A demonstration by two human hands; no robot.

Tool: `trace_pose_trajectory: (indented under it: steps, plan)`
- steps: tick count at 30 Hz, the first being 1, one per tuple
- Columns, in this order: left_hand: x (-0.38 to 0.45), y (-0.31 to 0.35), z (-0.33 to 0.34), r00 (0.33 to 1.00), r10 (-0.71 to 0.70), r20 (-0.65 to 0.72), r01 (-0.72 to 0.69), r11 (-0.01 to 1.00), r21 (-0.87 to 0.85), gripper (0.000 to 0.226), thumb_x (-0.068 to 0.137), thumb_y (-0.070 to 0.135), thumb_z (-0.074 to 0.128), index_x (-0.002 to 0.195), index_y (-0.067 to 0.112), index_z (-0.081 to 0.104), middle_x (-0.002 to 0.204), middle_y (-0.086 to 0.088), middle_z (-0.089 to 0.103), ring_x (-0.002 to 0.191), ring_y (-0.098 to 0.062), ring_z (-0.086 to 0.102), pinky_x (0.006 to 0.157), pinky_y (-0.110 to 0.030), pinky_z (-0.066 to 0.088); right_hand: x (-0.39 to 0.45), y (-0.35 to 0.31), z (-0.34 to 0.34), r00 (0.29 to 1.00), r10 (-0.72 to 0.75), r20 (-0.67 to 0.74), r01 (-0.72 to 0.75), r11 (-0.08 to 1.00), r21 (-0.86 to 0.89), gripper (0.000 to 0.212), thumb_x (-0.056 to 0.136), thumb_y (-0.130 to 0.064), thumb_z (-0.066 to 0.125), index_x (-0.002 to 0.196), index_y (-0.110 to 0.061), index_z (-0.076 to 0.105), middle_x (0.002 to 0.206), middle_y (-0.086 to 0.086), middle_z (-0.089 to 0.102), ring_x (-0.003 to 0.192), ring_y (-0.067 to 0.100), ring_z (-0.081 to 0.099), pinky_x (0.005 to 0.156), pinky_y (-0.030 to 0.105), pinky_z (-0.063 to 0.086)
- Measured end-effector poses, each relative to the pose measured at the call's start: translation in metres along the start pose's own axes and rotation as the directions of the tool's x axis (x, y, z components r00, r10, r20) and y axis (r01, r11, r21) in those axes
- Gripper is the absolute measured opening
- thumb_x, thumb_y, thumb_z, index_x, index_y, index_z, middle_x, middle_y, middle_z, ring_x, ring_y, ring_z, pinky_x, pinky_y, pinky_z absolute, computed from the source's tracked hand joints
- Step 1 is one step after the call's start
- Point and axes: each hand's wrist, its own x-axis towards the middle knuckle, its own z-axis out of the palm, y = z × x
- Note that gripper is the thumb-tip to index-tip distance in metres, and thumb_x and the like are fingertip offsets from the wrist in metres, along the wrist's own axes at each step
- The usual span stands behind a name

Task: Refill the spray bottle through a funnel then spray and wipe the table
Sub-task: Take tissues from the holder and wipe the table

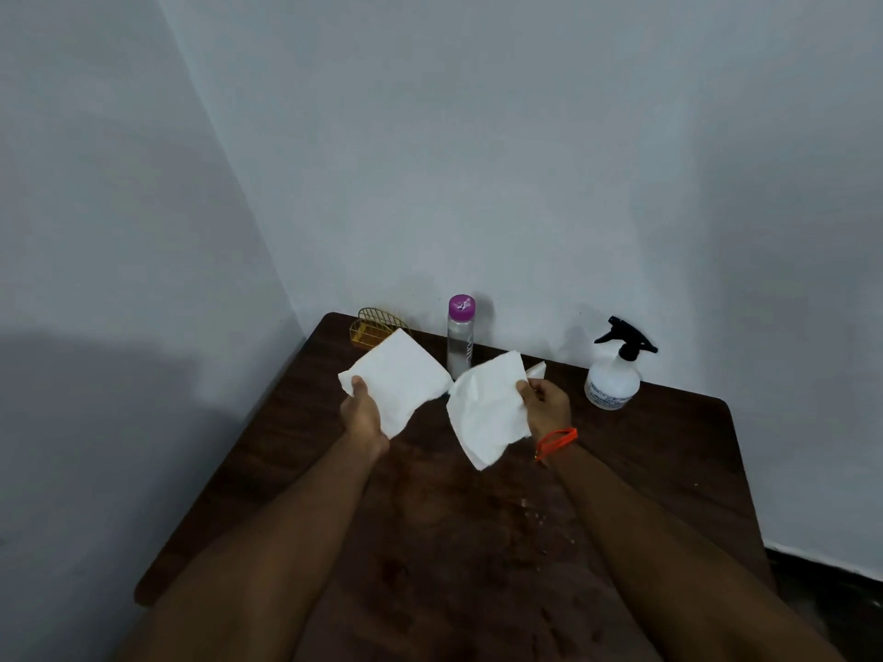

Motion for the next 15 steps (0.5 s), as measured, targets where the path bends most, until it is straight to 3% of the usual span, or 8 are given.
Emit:
trace_pose_trajectory:
  steps: [4,6,9,12,15]
  plan:
    - [0.034,0.033,0.023,0.995,0.063,-0.075,-0.068,0.995,-0.071,0.048,0.098,0.033,0.056,0.138,0.007,0.047,0.133,-0.012,0.058,0.114,-0.032,0.061,0.086,-0.042,0.054,0.006,0.006,-0.005,0.996,0.088,-0.009,-0.087,0.993,0.084,0.017,0.09,-0.016,0.069,0.08,-0.003,0.064,0.071,0.002,0.058,0.068,0.013,0.05,0.062,0.021,0.042]
    - [0.054,0.047,0.032,0.989,0.087,-0.12,-0.099,0.991,-0.092,0.042,0.096,0.021,0.061,0.135,0.008,0.053,0.133,-0.013,0.058,0.113,-0.03,0.061,0.08,-0.04,0.053,0.008,0.008,-0.007,0.993,0.115,0.004,-0.115,0.99,0.086,0.017,0.089,-0.018,0.07,0.082,-0.004,0.063,0.07,0.0,0.059,0.064,0.01,0.05,0.058,0.017,0.044]
    - [0.079,0.065,0.041,0.962,0.152,-0.228,-0.165,0.986,-0.038,0.039,0.09,0.012,0.067,0.128,0.003,0.06,0.125,-0.009,0.062,0.107,-0.025,0.063,0.082,-0.035,0.051,0.009,0.015,-0.01,0.993,0.12,0.009,-0.121,0.991,0.065,0.018,0.088,-0.017,0.071,0.075,-0.008,0.063,0.065,-0.003,0.058,0.06,0.007,0.05,0.053,0.011,0.042]
    - [0.106,0.08,0.049,0.951,0.183,-0.25,-0.214,0.971,-0.104,0.043,0.085,0.004,0.069,0.127,0.002,0.06,0.127,-0.008,0.062,0.106,-0.023,0.064,0.087,-0.034,0.054,0.008,0.027,-0.015,0.991,0.132,0.01,-0.132,0.991,0.03,0.022,0.088,-0.019,0.072,0.069,-0.014,0.062,0.059,-0.006,0.057,0.057,0.007,0.049,0.058,0.021,0.042]
    - [0.122,0.092,0.056,0.923,0.286,-0.258,-0.268,0.958,0.1,0.058,0.084,0.003,0.068,0.138,0.006,0.046,0.133,-0.011,0.058,0.118,-0.026,0.059,0.094,-0.031,0.05,0.007,0.038,-0.022,0.99,0.14,-0.005,-0.14,0.99,-0.017,0.024,0.088,-0.022,0.072,0.07,-0.009,0.063,0.061,-0.002,0.056,0.06,0.01,0.048,0.059,0.024,0.042]
